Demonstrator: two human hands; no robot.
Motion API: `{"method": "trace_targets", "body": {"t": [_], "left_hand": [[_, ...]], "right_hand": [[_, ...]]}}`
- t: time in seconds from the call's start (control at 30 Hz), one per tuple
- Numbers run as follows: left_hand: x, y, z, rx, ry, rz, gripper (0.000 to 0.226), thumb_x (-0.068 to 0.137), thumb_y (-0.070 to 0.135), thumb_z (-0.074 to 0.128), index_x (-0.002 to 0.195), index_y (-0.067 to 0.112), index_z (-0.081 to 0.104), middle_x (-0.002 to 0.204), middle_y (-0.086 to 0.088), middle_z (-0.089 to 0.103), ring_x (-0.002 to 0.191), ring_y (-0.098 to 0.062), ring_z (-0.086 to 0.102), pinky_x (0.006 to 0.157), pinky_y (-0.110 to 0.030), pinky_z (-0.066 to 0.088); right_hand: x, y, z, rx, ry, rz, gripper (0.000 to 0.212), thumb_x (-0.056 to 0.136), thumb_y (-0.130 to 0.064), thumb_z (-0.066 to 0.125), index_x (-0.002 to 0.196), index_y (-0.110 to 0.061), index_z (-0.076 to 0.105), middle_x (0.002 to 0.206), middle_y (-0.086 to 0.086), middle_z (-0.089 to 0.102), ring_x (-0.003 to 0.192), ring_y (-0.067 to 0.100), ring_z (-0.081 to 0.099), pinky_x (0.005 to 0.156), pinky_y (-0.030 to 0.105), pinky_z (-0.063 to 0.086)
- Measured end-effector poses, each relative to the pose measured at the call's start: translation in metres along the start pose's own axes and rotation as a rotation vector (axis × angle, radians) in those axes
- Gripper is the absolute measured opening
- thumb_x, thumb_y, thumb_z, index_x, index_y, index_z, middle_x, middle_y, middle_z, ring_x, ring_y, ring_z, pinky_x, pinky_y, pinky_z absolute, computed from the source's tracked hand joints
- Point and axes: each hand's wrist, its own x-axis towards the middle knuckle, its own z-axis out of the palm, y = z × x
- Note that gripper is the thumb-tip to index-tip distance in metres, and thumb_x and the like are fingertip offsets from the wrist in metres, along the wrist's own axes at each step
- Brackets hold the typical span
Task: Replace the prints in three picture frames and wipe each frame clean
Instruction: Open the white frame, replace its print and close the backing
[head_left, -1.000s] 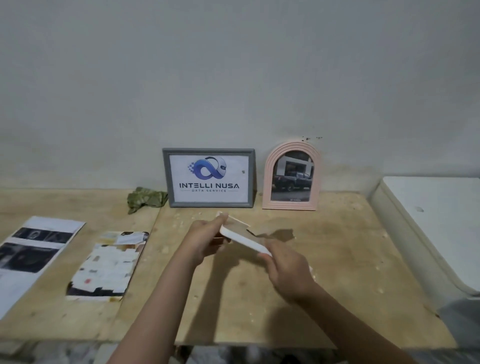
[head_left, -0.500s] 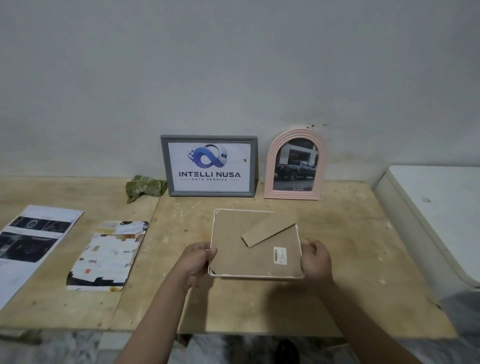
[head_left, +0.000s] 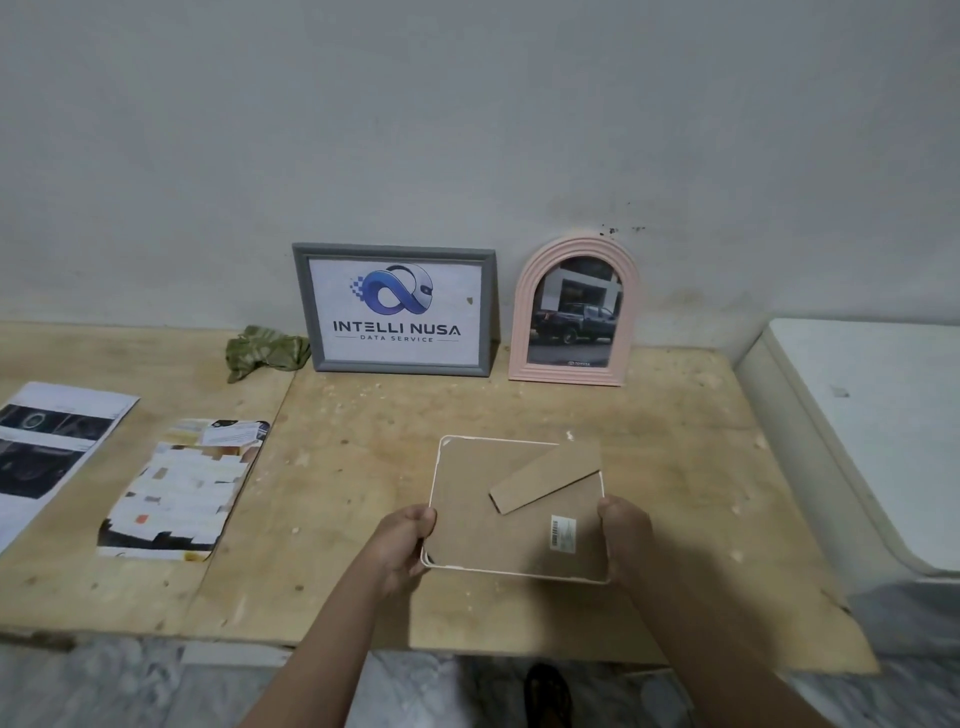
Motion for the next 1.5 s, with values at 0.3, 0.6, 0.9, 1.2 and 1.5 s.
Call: {"method": "trace_targets", "body": {"t": [0.3, 0.6, 0.9, 1.2, 1.5], "left_hand": [[0.027, 0.02, 0.025, 0.914, 0.222, 0.441, 0.043, 0.089, 0.009, 0.057, 0.131, 0.015, 0.051, 0.113, -0.012, 0.063, 0.102, -0.026, 0.06, 0.085, -0.026, 0.043], [0.051, 0.029, 0.043, 1.227, 0.295, 0.341, 0.054, 0.092, 0.026, 0.051, 0.144, 0.022, 0.035, 0.13, -0.017, 0.042, 0.114, -0.036, 0.053, 0.096, -0.038, 0.043], [0.066, 0.042, 0.047, 1.193, 0.37, 0.324, 0.032, 0.092, 0.022, 0.046, 0.12, 0.01, 0.055, 0.122, -0.018, 0.05, 0.105, -0.035, 0.055, 0.087, -0.04, 0.048], [0.078, 0.054, 0.046, 0.958, 0.366, 0.256, 0.024, 0.091, 0.009, 0.046, 0.107, 0.0, 0.06, 0.119, -0.017, 0.061, 0.112, -0.032, 0.055, 0.089, -0.033, 0.043], [0.073, 0.058, 0.051, 0.852, 0.309, 0.221, 0.012, 0.088, 0.002, 0.043, 0.089, 0.003, 0.056, 0.092, -0.018, 0.056, 0.08, -0.03, 0.053, 0.065, -0.031, 0.035]], "right_hand": [[0.006, -0.001, 0.0, -0.154, 0.046, -0.15, 0.02, 0.086, -0.002, 0.045, 0.081, 0.005, 0.063, 0.075, 0.014, 0.056, 0.069, 0.023, 0.045, 0.06, 0.03, 0.035], [0.015, 0.001, -0.001, -0.421, 0.021, -0.315, 0.019, 0.076, 0.001, 0.047, 0.071, -0.01, 0.061, 0.072, 0.009, 0.059, 0.072, 0.028, 0.051, 0.063, 0.029, 0.036], [0.029, -0.002, -0.026, -0.47, -0.155, -0.342, 0.026, 0.077, 0.001, 0.063, 0.098, -0.013, 0.072, 0.082, 0.0, 0.067, 0.083, 0.015, 0.062, 0.075, 0.017, 0.039], [0.031, -0.001, -0.027, -0.475, -0.138, -0.323, 0.028, 0.08, -0.006, 0.068, 0.107, -0.013, 0.07, 0.089, 0.004, 0.069, 0.082, 0.012, 0.058, 0.083, 0.021, 0.043], [0.029, 0.002, -0.023, -0.489, -0.093, -0.313, 0.029, 0.081, -0.005, 0.066, 0.108, -0.012, 0.069, 0.094, 0.006, 0.07, 0.081, 0.011, 0.056, 0.076, 0.018, 0.037]]}}
